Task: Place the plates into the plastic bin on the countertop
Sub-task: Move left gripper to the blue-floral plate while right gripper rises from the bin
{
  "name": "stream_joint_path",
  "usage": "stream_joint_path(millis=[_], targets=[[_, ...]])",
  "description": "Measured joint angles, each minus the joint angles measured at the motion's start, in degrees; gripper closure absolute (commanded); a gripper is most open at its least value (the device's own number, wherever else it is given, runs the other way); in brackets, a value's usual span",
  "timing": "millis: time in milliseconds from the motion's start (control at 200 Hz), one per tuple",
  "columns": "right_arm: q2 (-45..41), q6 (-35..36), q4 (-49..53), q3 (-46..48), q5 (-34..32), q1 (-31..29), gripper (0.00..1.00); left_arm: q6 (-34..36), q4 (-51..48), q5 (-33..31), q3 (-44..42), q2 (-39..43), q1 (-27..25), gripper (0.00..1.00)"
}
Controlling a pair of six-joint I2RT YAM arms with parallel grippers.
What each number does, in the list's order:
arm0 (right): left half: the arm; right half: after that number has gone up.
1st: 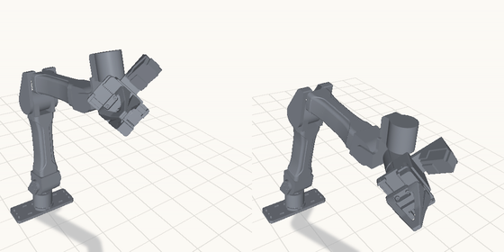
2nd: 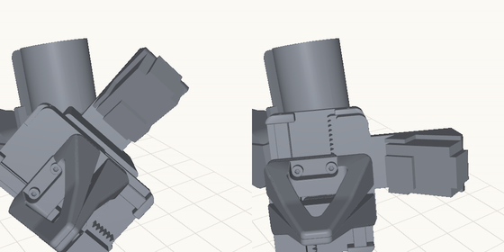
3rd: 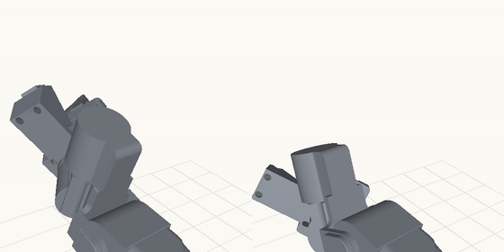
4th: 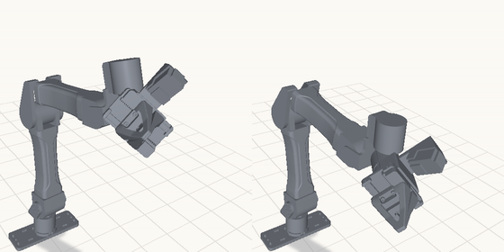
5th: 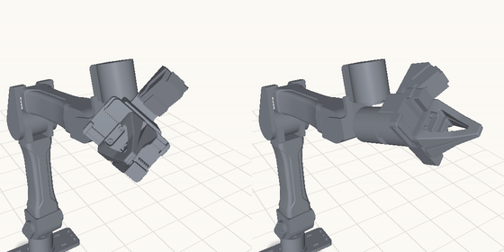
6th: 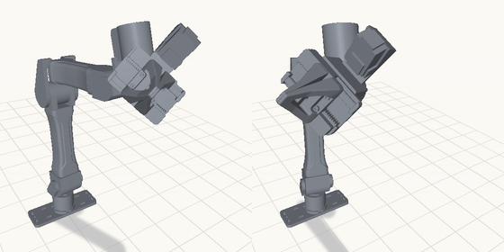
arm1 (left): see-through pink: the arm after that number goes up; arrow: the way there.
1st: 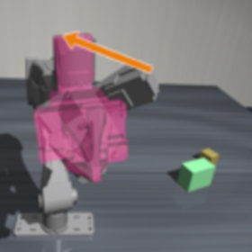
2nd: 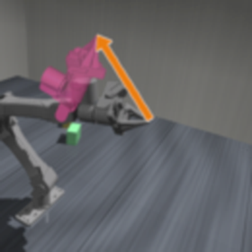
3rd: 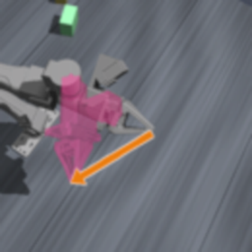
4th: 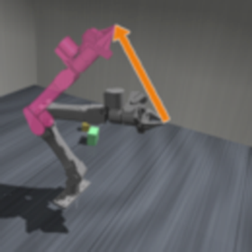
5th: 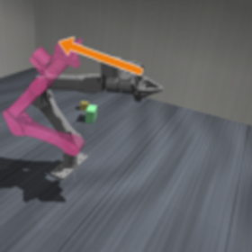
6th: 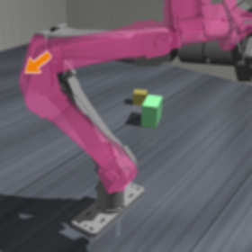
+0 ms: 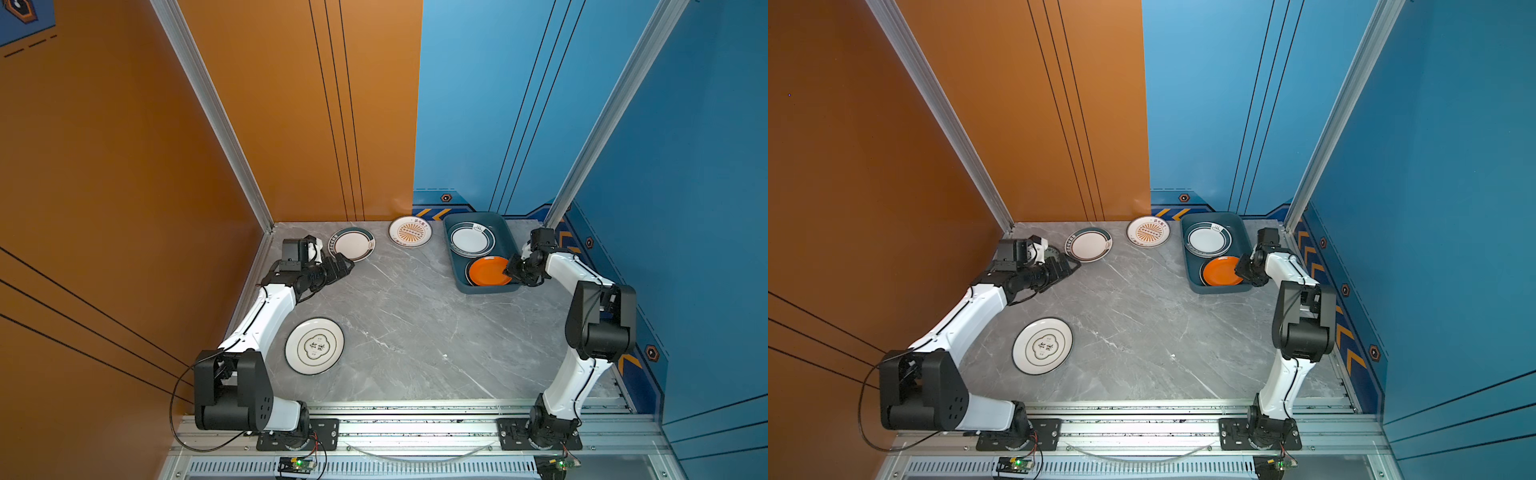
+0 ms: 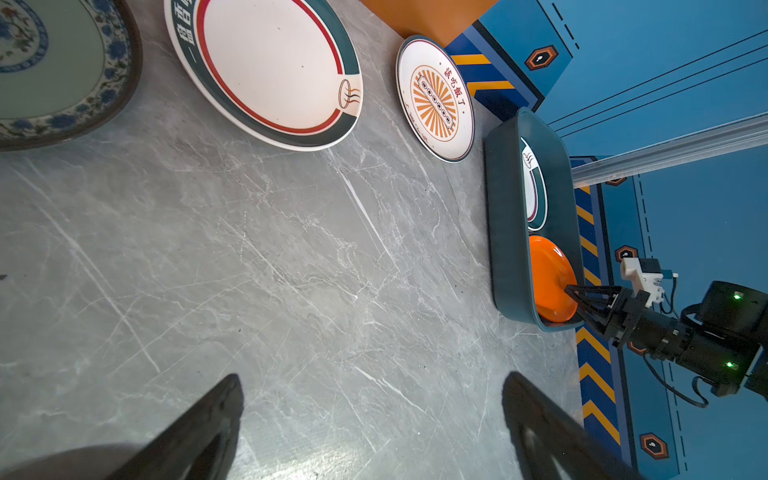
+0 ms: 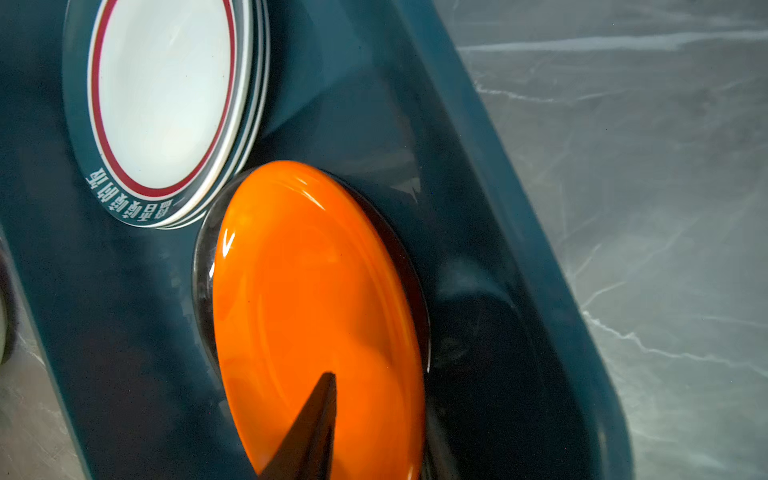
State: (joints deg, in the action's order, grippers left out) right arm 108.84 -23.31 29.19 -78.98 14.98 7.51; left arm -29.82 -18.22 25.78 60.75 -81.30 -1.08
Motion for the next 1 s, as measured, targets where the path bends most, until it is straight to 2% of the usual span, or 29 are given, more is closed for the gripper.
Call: stream_joint_path(millis=[130, 325, 631, 796, 1001], targets=[[-1.1, 0.5, 1.1, 0.0, -0.9, 0.0, 0.57, 0.0, 0.0, 0.0, 0.0, 0.0, 0.0, 0.02], [-7.7, 1.7, 3.9, 0.0, -5.6, -0.4, 0.55, 0.1, -0.7, -1.7, 0.0, 0.0, 1.3, 0.02], [-14.6, 4.3, 8.2, -1.6, -15.2, -3.6, 0.54, 0.2, -0.7, -5.5, 0.0, -1.4, 8.8, 0.02], [-17.2, 5.1, 9.5, -2.4, -16.4, -5.7, 0.53, 0.2, -0.4, -8.5, 0.4, -5.5, 11.3, 0.02], [-19.9, 5.5, 9.9, -2.6, -16.3, -8.6, 0.54, -0.7, 0.7, -10.9, 4.4, -15.5, 14.3, 0.02]])
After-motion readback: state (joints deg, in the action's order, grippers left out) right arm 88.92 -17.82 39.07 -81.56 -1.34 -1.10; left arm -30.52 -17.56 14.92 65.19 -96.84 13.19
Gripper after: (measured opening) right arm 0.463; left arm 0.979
